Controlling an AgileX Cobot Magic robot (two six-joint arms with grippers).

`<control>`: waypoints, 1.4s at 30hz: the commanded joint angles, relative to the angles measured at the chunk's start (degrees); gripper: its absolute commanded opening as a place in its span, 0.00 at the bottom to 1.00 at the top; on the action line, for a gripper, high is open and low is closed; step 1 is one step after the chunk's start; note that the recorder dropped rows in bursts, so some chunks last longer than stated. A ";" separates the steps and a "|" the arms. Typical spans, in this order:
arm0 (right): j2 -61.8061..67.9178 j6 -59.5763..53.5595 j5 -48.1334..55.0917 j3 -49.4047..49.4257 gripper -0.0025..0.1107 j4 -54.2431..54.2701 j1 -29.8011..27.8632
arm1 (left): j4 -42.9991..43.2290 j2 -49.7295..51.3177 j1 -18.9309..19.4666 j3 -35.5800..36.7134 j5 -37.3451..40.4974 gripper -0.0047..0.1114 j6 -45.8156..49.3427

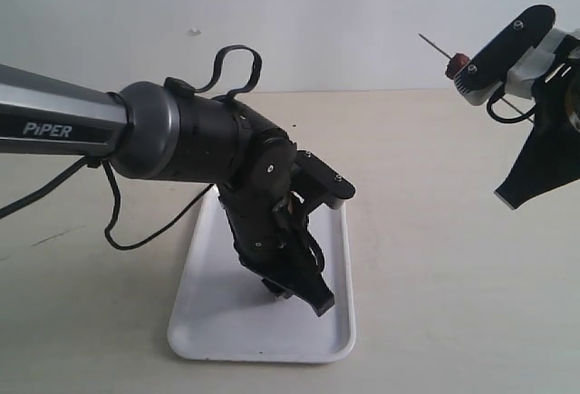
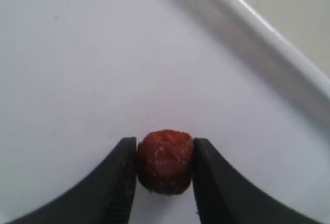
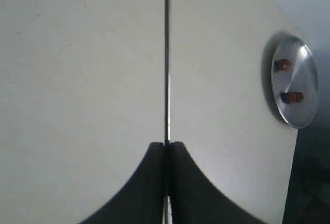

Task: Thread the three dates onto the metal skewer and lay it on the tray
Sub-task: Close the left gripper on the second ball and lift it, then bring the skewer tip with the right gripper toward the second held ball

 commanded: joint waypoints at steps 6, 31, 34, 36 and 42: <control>-1.75 0.47 5.10 0.38 0.02 -0.20 -0.28 | 8.79 -4.35 -0.19 -0.07 1.40 0.35 -0.19; -1.75 -26.37 4.32 0.48 0.02 17.54 -0.28 | 6.99 -8.01 2.85 -0.07 5.32 0.35 29.05; -1.75 -30.04 3.47 1.43 0.02 19.38 -0.28 | 3.21 -9.53 4.58 -0.07 4.68 0.35 34.24; -1.75 -31.75 2.04 2.44 0.02 20.30 -0.28 | 1.05 -10.51 5.52 -0.07 4.43 0.35 37.62; -1.75 -37.65 -0.75 3.96 0.02 26.01 -0.28 | -0.50 -11.20 6.23 -0.07 3.36 0.35 43.41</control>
